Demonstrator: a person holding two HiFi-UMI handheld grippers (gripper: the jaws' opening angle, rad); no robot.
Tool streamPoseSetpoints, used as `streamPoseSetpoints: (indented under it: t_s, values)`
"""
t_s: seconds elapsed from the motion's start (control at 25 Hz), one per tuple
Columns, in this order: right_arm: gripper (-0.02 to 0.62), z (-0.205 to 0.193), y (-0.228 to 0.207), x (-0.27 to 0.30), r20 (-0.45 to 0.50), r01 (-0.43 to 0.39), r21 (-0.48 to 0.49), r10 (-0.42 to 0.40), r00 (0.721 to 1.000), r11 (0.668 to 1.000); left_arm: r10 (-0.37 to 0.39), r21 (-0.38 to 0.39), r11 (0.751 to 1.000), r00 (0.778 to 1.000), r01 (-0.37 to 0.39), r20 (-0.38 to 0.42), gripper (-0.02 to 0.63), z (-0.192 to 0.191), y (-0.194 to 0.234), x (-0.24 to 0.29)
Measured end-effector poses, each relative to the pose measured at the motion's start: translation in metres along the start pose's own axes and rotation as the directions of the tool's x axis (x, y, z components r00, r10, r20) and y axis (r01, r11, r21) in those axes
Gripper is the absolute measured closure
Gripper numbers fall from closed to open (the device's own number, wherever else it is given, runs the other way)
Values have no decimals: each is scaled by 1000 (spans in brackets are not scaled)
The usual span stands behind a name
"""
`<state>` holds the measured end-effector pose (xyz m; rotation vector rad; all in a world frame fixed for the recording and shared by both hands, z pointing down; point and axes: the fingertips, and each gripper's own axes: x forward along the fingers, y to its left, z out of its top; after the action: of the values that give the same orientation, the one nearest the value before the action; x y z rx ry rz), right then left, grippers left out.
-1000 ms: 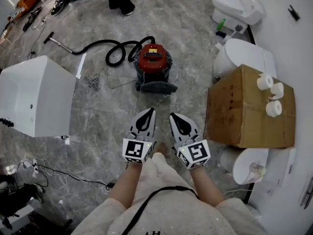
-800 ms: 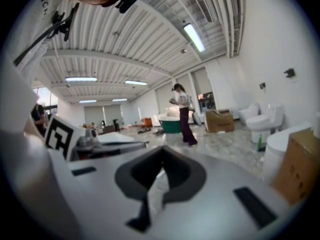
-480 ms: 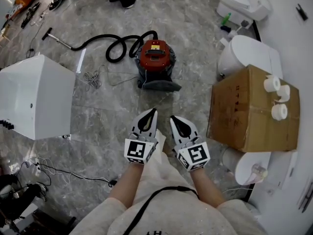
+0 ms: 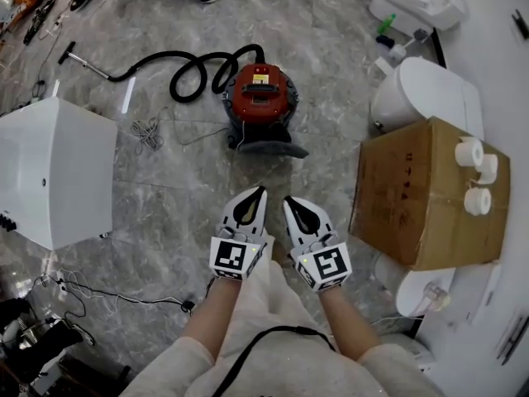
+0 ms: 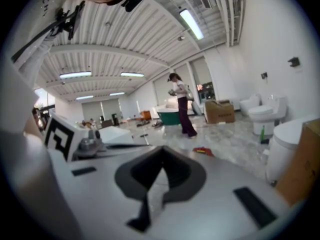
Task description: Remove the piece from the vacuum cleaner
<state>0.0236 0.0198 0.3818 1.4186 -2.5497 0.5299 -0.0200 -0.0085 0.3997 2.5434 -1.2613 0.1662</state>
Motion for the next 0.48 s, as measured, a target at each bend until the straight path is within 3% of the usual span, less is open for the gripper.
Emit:
streamPoseSetpoints:
  t_s: [0.48]
  values:
    - [583, -21, -34, 43, -67, 21, 26, -19, 998, 999, -43, -37, 998, 998, 41, -53, 584, -21, 25, 47]
